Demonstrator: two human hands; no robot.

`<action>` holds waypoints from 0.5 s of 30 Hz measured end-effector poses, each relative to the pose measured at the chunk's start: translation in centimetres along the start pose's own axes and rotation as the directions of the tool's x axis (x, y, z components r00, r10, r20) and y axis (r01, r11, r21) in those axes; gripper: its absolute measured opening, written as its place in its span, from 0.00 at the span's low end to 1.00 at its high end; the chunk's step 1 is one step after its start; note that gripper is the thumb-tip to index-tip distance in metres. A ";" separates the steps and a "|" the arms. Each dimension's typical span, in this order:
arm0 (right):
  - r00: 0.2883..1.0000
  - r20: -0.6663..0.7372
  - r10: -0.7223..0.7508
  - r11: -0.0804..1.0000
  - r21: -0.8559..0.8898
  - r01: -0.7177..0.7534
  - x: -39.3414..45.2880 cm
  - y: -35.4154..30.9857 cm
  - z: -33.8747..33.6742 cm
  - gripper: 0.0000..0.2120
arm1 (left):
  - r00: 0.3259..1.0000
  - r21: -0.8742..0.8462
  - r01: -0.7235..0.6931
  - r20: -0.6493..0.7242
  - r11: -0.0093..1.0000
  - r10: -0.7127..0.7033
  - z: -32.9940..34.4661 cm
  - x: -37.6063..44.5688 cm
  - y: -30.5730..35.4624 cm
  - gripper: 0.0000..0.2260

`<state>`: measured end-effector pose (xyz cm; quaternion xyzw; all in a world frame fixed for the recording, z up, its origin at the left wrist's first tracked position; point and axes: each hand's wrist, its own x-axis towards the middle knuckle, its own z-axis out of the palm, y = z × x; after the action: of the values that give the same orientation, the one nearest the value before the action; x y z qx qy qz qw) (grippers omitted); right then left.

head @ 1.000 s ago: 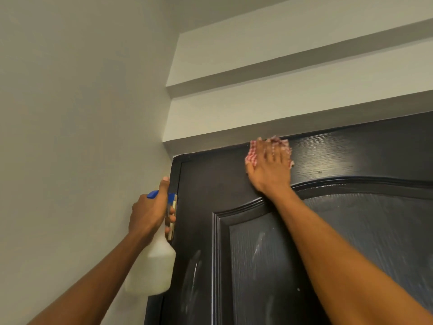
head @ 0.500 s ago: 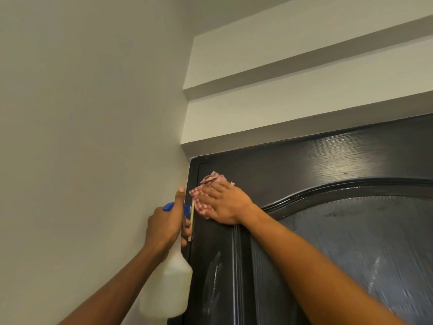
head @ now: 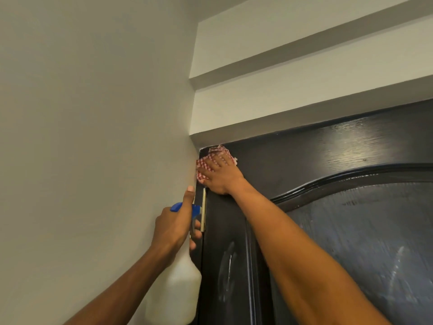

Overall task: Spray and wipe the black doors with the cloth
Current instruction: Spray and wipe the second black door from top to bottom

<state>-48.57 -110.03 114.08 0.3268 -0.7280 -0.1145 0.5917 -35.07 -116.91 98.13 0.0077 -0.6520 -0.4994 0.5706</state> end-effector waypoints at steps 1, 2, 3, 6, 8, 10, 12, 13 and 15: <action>1.000 0.003 -0.014 1.000 0.007 0.014 -0.9 0.3 0.1 0.29 | 1.000 -0.002 0.011 0.012 1.000 -0.011 0.0 -0.4 -0.4 0.32; 1.000 0.000 -0.019 1.000 0.008 0.019 -1.9 0.7 0.3 0.28 | 0.999 -0.011 0.018 0.030 1.000 -0.018 0.1 -0.8 -0.9 0.32; 1.000 -0.003 -0.019 1.000 0.006 0.019 -2.9 1.2 0.4 0.28 | 0.999 -0.026 0.025 0.046 0.999 -0.024 0.2 -1.3 -1.4 0.32; 0.991 -0.063 0.115 0.993 0.048 -0.112 -6.4 3.2 0.4 0.28 | 0.996 -0.089 0.065 0.070 0.994 -0.058 0.6 -2.1 -2.2 0.32; 0.922 -0.165 0.350 0.935 0.118 -0.334 -8.5 4.3 0.6 0.29 | 0.991 -0.134 0.108 0.093 0.985 -0.096 0.4 -2.3 -2.2 0.31; 0.867 -0.196 0.458 0.886 0.180 -0.428 -10.1 4.2 0.8 0.29 | 0.988 -0.149 0.127 0.105 0.981 -0.112 0.2 -2.6 -2.2 0.29; 0.946 -0.136 0.293 0.951 0.140 -0.274 -11.3 3.5 1.6 0.29 | 0.991 -0.142 0.119 0.082 0.983 -0.108 0.1 -3.0 -2.5 0.30; 0.981 -0.101 0.167 0.983 0.096 -0.158 -12.1 3.4 1.8 0.30 | 0.993 -0.107 0.110 0.048 0.988 -0.105 0.0 -3.3 -2.6 0.31; 0.998 -0.068 0.015 1.000 0.023 -0.013 -13.7 4.3 1.7 0.35 | 0.996 -0.025 0.094 0.001 0.995 -0.094 0.0 -3.6 -2.7 0.34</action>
<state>-50.46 -98.74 105.19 0.3320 -0.7110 -0.0907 0.6132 -35.36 -116.15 93.65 0.0314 -0.6446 -0.5336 0.5467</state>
